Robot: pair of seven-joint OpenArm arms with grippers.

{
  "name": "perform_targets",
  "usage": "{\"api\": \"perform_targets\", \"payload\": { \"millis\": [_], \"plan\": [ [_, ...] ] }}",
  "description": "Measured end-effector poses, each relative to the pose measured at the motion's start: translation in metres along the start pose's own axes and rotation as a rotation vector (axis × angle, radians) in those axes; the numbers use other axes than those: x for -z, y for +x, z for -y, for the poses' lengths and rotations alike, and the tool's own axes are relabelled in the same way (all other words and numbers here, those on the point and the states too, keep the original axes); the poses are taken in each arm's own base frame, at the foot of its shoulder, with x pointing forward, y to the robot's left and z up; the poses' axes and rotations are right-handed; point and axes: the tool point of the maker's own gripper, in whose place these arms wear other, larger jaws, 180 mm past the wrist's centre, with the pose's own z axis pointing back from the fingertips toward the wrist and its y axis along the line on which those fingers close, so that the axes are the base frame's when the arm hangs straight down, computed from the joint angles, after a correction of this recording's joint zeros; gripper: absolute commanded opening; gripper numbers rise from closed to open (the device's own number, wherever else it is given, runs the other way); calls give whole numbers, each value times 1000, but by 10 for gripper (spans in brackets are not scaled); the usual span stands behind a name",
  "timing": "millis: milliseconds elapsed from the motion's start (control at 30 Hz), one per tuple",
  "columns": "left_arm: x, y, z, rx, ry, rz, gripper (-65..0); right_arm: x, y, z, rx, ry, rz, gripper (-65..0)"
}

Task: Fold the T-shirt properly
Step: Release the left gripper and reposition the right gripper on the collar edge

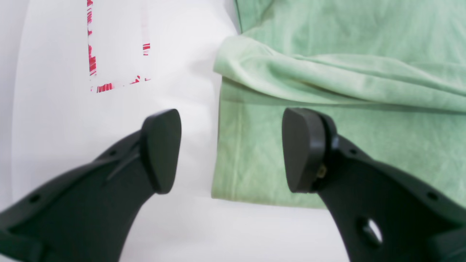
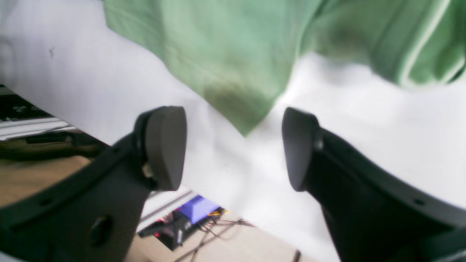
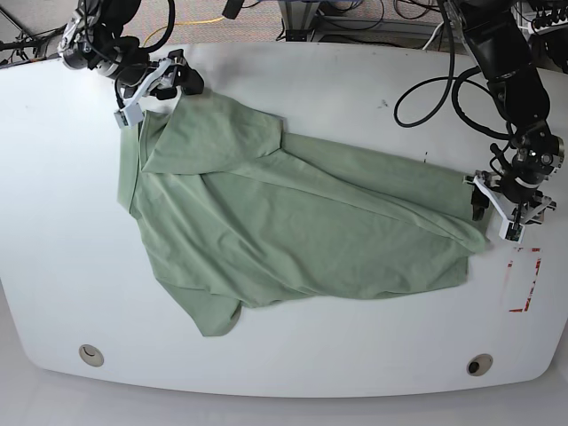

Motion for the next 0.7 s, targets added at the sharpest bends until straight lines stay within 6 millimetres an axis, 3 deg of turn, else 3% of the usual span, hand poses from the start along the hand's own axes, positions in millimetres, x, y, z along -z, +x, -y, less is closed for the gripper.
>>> {"api": "perform_targets", "payload": {
  "millis": [267, 467, 533, 700],
  "plan": [
    [0, 0, 0, 0, 1, 0, -253, 13, 13, -2, 47, 62, 63, -257],
    [0, 0, 0, 0, 0, 0, -253, 28, 19, -19, 7, 108, 42, -274],
    [0, 0, 0, 0, 0, 0, -253, 32, 20, -24, 1, 120, 40, -349],
    [0, 0, -1, 0, 1, 0, -253, 35, 16, -18, 56, 92, 6, -650]
  ]
}}
